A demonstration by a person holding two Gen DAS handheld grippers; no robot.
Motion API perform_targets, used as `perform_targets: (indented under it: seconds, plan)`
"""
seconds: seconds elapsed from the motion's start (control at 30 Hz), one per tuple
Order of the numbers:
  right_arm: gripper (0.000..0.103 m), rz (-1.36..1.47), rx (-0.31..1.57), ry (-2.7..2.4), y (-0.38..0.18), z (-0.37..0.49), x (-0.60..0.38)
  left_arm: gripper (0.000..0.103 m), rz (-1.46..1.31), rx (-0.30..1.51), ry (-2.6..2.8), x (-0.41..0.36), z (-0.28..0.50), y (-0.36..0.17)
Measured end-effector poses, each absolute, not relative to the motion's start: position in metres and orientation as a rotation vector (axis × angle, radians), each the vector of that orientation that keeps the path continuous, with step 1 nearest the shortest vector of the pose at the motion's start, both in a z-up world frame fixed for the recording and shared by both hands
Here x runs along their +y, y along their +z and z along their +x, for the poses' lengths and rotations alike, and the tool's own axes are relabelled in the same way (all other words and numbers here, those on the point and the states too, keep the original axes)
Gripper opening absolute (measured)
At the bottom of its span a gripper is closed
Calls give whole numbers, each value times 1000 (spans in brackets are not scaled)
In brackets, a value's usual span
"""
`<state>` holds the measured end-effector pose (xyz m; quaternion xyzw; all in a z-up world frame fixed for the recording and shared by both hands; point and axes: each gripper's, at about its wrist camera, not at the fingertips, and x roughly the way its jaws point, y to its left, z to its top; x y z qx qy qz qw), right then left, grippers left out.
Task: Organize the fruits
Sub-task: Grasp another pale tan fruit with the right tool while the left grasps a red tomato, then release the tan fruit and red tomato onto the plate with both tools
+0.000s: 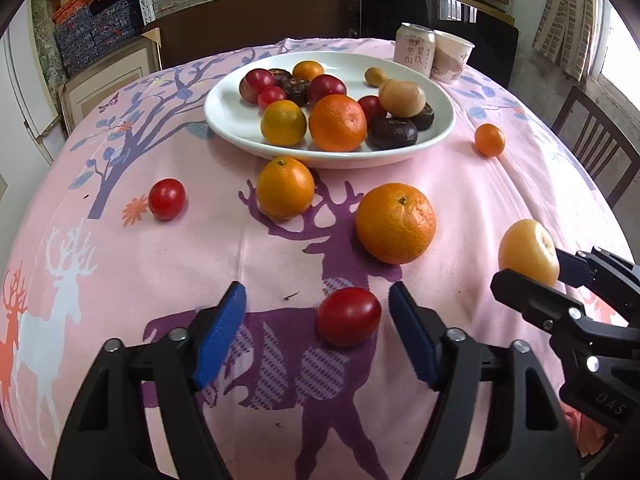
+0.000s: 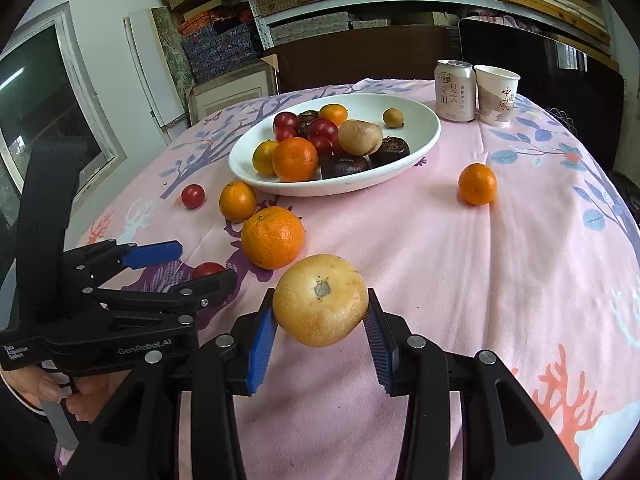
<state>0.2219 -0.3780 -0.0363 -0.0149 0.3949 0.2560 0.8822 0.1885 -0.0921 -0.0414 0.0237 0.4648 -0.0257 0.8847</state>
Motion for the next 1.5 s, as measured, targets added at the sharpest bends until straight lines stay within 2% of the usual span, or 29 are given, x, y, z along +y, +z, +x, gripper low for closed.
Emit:
perform_targets:
  seconds: [0.07,0.1,0.13,0.37,0.6,0.77,0.93,1.5]
  plan:
    - [43,-32,822,534,-36,223,-379,47,50,977,-71,-96,190,-47]
    - [43,-30,823,533,-36,223,-379,33,65,964,-70,-99,188,-47]
    - [43,-29,825,533,-37,223,-379,28,73,960,-85,-103,187,-47]
    - [43,-27,801,519,-35,222,-381,28,40,964,-79,-94,180,-35]
    - [43,-17,702,496,-4,215,-387,28,12,900,-68,-75,180,10]
    - [43,-86,608,489,30,223,-382,28,15,870,-36,-66,203,41]
    - [43,-113,571,513,40,248,-361,28,-2,851,5,-59,240,57]
    - [44,-324,600,574,2,336,-285,30,12,937,62,-45,354,-1]
